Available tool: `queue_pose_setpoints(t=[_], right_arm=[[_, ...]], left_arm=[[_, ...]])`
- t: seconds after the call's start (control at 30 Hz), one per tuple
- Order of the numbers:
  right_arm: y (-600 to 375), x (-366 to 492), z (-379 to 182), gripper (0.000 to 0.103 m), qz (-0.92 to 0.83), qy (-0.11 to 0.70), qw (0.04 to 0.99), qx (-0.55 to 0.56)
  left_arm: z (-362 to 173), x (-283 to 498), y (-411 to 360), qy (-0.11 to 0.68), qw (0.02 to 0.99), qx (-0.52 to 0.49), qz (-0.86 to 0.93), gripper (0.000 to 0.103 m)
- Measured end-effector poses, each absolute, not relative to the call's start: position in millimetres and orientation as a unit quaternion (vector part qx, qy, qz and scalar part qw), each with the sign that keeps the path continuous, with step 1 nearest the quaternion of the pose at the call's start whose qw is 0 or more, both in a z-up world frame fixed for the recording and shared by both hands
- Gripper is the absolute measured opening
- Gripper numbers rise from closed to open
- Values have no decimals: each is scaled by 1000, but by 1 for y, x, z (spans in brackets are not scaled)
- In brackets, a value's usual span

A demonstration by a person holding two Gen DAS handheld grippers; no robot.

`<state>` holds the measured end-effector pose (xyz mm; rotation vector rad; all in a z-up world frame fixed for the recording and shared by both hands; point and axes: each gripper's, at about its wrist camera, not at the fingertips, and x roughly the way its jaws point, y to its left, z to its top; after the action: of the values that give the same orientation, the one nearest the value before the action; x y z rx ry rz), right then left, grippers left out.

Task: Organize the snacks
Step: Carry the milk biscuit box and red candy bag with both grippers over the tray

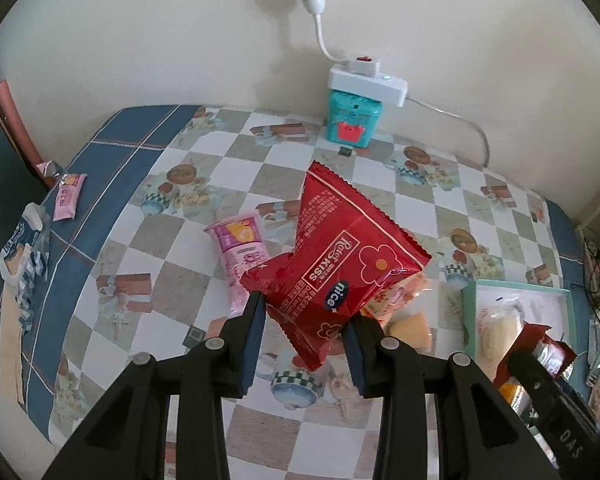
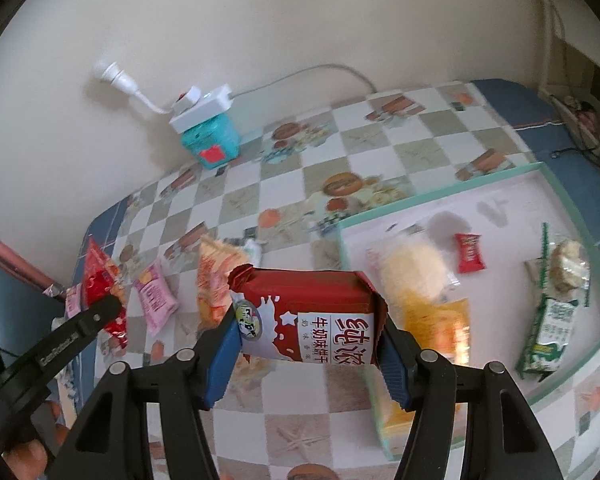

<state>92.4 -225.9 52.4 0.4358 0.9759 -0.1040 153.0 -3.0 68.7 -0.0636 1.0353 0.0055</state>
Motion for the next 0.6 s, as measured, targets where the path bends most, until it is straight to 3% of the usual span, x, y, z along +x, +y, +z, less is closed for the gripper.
queue_pose_setpoints(t=[0.6], right_arm=[[-318,68,52,65,-164,446,848,236]], left_arm=[[83,142,-78,477,877,14,-53,39]])
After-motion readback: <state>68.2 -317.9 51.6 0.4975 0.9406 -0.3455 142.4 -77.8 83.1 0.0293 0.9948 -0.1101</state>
